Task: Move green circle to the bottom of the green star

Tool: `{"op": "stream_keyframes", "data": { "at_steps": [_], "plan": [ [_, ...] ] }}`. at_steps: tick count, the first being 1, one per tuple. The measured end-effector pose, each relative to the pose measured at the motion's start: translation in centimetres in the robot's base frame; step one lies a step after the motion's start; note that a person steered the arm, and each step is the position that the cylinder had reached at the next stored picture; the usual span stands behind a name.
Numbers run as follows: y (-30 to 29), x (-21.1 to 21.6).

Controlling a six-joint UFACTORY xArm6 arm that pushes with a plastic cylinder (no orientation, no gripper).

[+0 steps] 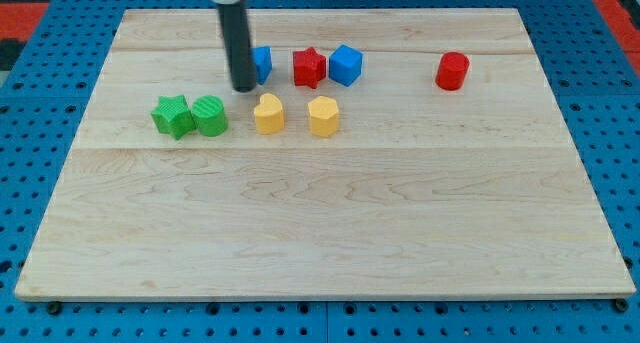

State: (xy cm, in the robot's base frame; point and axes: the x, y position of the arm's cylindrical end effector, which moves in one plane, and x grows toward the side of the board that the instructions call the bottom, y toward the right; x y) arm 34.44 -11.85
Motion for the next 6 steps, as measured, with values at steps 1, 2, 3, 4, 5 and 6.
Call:
{"op": "stream_keyframes", "data": {
  "at_steps": [1, 2, 3, 4, 5, 6],
  "plan": [
    [0.0, 3.0],
    [-0.5, 7.9],
    [-2.0, 12.7],
    [-2.8, 10.4],
    [-5.1, 8.8],
    [-9.2, 11.8]
  ]
}}
